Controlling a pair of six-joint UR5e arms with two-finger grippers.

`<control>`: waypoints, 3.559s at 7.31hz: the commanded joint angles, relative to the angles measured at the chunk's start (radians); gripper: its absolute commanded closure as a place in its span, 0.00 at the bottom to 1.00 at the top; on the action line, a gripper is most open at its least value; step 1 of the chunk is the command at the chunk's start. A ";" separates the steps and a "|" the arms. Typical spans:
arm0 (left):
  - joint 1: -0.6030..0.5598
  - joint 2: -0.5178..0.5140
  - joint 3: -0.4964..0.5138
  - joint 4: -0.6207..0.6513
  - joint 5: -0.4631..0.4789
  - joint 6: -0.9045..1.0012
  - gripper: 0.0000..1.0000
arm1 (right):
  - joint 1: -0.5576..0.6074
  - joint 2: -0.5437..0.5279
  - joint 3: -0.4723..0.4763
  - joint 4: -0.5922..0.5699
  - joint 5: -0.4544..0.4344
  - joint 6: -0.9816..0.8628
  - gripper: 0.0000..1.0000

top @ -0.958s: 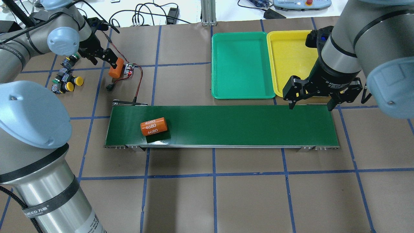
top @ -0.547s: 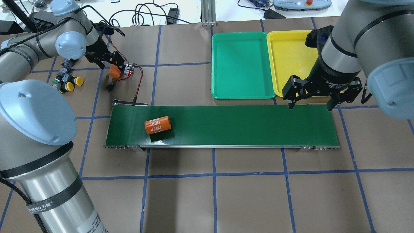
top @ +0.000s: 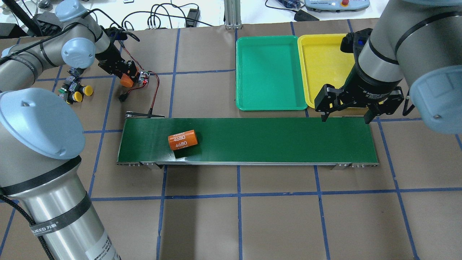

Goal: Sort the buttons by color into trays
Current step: 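Return the left gripper to the remaining orange cylinder, then grasp the second orange cylinder with the left gripper, then place the second cylinder on the belt and open the left gripper, then grasp a green-capped push button with the left gripper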

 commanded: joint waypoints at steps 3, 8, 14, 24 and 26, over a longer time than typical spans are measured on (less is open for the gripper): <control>-0.017 0.276 -0.025 -0.377 0.015 0.374 1.00 | 0.022 -0.001 0.000 -0.001 -0.002 0.001 0.00; -0.069 0.623 -0.499 -0.283 0.039 0.774 1.00 | 0.031 -0.002 0.000 -0.001 -0.002 0.000 0.00; -0.190 0.685 -0.816 0.192 0.158 0.900 1.00 | 0.031 -0.001 0.000 -0.001 -0.002 0.000 0.00; 0.126 0.450 -0.248 -0.150 -0.002 1.225 0.00 | 0.031 -0.001 0.002 0.004 -0.009 -0.002 0.00; 0.239 0.289 -0.103 -0.142 -0.013 1.057 0.00 | 0.031 -0.002 0.002 0.004 -0.002 -0.002 0.00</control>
